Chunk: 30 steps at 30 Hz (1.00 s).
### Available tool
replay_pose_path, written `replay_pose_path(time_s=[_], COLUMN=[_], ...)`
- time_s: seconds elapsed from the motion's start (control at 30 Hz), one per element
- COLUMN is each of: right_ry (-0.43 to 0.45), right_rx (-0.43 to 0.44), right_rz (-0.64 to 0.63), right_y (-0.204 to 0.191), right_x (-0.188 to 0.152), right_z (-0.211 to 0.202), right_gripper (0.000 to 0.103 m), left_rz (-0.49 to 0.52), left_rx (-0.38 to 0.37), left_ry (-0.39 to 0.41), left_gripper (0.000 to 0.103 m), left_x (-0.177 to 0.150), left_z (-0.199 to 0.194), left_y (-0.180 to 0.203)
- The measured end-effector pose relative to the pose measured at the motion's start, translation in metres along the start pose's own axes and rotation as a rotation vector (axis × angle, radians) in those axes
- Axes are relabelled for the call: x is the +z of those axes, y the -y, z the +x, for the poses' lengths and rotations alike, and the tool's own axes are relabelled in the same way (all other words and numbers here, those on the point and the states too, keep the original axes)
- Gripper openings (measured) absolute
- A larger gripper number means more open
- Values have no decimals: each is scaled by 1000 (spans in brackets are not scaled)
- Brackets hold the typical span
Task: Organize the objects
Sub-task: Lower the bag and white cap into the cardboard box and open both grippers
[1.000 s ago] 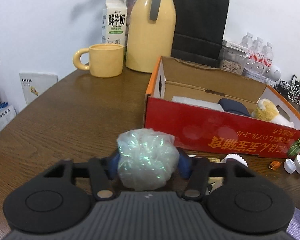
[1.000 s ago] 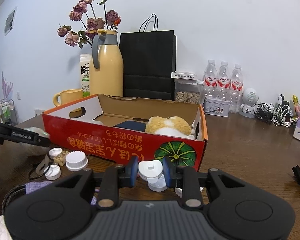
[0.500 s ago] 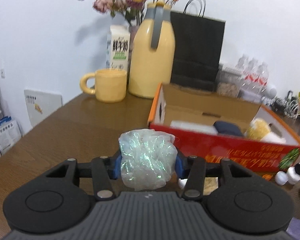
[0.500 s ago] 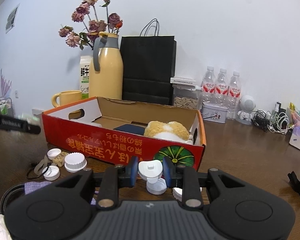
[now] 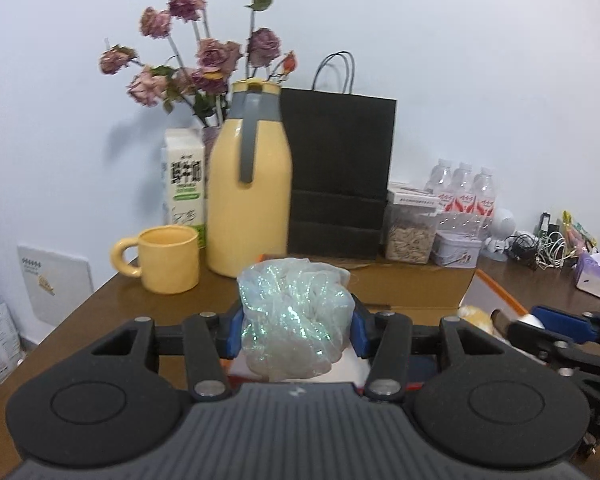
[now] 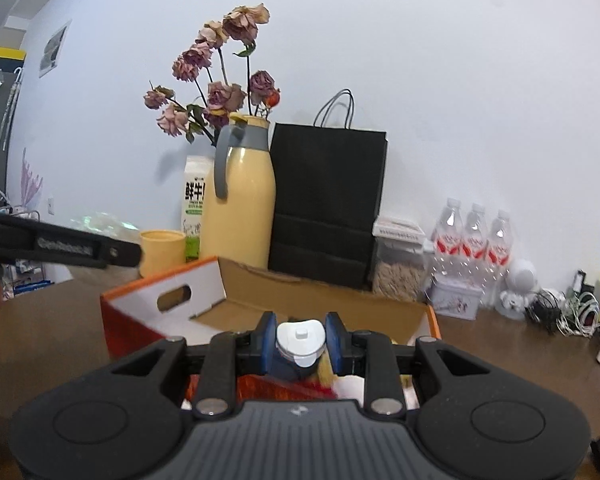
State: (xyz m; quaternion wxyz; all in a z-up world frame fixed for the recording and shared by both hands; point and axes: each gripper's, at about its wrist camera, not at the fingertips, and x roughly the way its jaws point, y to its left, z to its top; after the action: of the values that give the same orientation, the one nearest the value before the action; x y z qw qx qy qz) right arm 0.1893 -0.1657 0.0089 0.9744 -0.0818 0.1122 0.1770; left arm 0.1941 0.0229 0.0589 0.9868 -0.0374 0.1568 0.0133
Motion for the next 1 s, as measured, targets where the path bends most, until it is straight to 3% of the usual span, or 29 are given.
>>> replay_pose_path(time_s=[0.3,0.6,0.73,0.87,0.97,1.0], right_ry=[3,-45,-90,-88,-105,-110], right_rx=[10,-11,6,3,-9,-15], right_rz=[16,70,84,80,77,80], right_y=[-5,8,11,10,9,9], right_x=[20,13,5,4,3,2], right_z=[45,97,106,102,101,99], right_gripper=[25,25,25,25,26,27], left_rz=[20,29,34,45,49,51], left_rx=[-17,-10,-15,-15,-10,-7], left_ry=[13,-30,-78,-71,-43,-32], left_gripper=[50,50,50,51,57,66], left_x=[15,13,5,1,0,-1], left_z=[40,92,106,105,98,96], left_y=[15,19,16,17,18,18])
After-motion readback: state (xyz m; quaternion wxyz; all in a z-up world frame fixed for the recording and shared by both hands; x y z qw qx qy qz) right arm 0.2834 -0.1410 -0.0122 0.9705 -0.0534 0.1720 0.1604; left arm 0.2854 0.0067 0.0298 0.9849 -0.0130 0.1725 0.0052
